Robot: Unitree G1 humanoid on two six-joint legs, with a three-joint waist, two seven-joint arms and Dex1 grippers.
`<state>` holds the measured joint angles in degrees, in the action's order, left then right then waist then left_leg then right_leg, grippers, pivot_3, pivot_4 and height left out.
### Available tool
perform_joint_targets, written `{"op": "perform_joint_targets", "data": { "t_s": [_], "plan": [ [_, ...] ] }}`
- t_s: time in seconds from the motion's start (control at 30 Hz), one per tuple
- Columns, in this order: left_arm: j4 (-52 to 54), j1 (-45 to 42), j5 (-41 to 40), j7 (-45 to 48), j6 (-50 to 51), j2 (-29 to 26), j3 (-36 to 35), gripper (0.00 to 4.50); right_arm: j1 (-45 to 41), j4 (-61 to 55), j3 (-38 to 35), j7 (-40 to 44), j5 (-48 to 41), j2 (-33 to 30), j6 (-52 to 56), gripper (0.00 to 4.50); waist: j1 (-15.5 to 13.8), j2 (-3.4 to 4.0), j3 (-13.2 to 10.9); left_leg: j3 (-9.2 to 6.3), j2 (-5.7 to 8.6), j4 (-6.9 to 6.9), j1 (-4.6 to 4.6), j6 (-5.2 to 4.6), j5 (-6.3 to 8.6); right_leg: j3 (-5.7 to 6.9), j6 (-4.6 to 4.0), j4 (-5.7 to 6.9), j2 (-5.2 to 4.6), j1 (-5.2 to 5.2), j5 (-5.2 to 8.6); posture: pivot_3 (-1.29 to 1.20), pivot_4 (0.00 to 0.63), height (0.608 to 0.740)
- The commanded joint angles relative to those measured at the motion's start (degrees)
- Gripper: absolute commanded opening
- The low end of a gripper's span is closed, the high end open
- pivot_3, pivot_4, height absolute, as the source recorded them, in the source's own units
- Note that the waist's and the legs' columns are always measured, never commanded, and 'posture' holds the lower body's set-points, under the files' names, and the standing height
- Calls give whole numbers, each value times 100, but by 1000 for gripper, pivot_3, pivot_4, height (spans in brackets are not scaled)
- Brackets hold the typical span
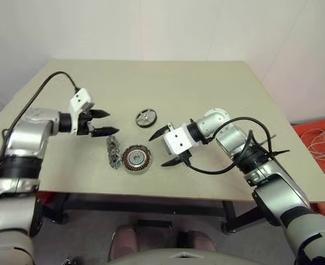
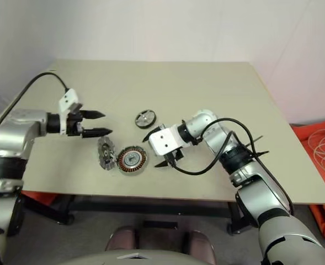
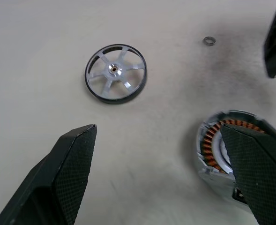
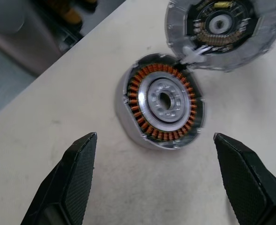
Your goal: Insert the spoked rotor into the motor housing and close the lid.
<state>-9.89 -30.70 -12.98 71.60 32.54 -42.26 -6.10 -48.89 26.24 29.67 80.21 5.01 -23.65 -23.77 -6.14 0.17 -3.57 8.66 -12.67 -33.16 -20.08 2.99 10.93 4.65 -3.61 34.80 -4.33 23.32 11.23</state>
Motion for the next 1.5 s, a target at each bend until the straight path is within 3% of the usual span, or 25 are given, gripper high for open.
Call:
{"op": "perform_joint_targets", "data": {
  "t_s": [0.03,0.17,0.27,0.47,0.8,1.0,1.23,1.5],
  "plan": [
    [1184,951,-590,-176,352,-185,-694,4470,-501,544,248,-45,440,104,-1017,4500,73,1,0,0,0,0,3,0,0,0,0,1,0,-3,0,0,0,740],
    [1911,2073,-804,-394,124,-238,-1125,4470,-902,1325,593,-369,1057,312,-1947,4500,207,1,-3,2,-2,0,9,2,1,-2,-2,2,5,-2,2,0,0,740],
    [2159,2431,-995,-650,104,-190,-1348,4470,-1097,1777,735,-540,1296,496,-2334,4500,217,-9,-6,-1,-1,-4,8,5,-1,0,-2,3,14,-4,2,0,0,740],
    [1738,1664,-1141,-1466,-241,8,-1527,4470,-1289,2268,704,-772,1398,834,-2480,4500,217,-9,-7,-3,-1,-17,8,5,-2,-3,-4,9,15,-12,1,0,0,740],
    [1402,1204,-1328,-1352,-277,-210,-1276,4470,-1389,2399,594,-1064,1471,872,-2357,4500,294,-13,-5,-1,-1,-17,1,4,-1,-6,-15,15,19,-4,1,0,0,740],
    [1612,2227,-1499,-1076,-301,-610,-1870,4470,-1657,2704,733,-1493,1846,1070,-2427,4500,419,-12,-6,3,-1,-16,2,5,0,-8,-15,15,19,-4,1,0,0,740],
    [2039,3385,-1583,-1229,-309,-604,-2437,4470,-2086,3263,1030,-1947,2451,1420,-2768,4500,391,-13,-10,2,-6,-16,8,7,1,-8,-18,16,23,-3,3,0,0,740],
    [2470,3689,-1738,-1605,-269,-393,-2445,4470,-2474,3820,1476,-2194,3079,1809,-3157,4500,390,-5,-18,-1,-10,-17,12,7,1,-10,-18,20,22,-8,3,0,0,740]
  ]
}}
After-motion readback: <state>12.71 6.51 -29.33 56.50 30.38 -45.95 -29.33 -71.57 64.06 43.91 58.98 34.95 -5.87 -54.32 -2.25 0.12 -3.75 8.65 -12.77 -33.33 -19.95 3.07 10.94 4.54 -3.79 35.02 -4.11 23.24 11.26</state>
